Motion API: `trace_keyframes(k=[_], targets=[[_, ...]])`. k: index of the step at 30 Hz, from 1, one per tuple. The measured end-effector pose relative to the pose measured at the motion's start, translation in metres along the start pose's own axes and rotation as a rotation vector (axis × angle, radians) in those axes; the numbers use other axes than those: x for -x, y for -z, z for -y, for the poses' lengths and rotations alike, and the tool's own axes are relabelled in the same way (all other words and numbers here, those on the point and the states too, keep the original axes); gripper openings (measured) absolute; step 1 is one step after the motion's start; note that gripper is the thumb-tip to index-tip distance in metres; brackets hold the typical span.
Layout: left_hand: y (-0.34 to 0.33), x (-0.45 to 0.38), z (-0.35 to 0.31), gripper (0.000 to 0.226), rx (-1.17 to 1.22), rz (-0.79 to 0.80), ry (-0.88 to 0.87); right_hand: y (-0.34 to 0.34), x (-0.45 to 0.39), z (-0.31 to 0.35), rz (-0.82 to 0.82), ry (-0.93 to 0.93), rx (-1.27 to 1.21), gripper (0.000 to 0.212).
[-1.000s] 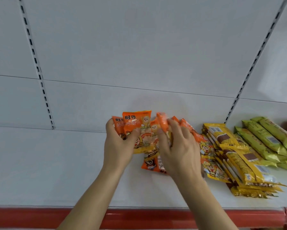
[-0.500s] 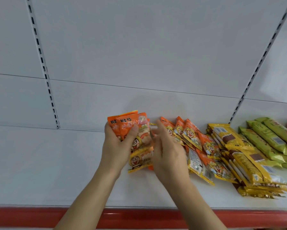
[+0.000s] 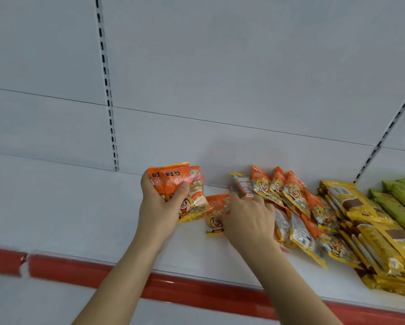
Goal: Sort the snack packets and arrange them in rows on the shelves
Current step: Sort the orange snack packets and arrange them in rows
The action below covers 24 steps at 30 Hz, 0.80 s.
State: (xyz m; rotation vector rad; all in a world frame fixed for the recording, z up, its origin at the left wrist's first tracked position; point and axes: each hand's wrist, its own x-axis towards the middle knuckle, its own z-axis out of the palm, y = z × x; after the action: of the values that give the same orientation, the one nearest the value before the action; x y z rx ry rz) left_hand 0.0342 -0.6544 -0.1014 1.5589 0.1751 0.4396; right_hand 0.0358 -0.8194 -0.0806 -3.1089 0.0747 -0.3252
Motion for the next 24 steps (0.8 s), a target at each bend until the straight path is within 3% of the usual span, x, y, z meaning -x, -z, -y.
trace_keyframes(k=[4, 6, 8, 10, 17, 20, 24], targets=[[0.013, 0.006, -0.003, 0.069, -0.005, -0.033, 0.010, -0.009, 0.000, -0.005, -0.313, 0.087, -0.244, 0.024], [0.022, 0.008, -0.004, 0.067, 0.013, -0.068, 0.018, -0.006, 0.002, -0.009, -0.584, 0.128, -0.486, 0.025], [0.031, 0.010, -0.003, 0.065, 0.015, -0.107, 0.028, 0.004, 0.007, -0.002, -0.669, 0.191, -0.771, 0.025], [0.041, 0.013, -0.004, 0.058, 0.027, -0.132, 0.042, 0.010, 0.016, 0.019, -0.539, 0.255, -0.980, 0.024], [0.092, 0.021, -0.009, 0.036, 0.101, -0.175, 0.068, -0.006, 0.045, 0.111, -0.039, 0.297, -1.302, 0.035], [0.132, 0.017, -0.012, 0.033, 0.189, -0.178, 0.084, -0.002, 0.054, 0.153, 0.026, 0.346, -1.299, 0.035], [0.200, 0.009, -0.015, 0.053, 0.168, -0.153, 0.031, 0.006, 0.071, 0.221, -0.006, 0.377, -1.300, 0.034]])
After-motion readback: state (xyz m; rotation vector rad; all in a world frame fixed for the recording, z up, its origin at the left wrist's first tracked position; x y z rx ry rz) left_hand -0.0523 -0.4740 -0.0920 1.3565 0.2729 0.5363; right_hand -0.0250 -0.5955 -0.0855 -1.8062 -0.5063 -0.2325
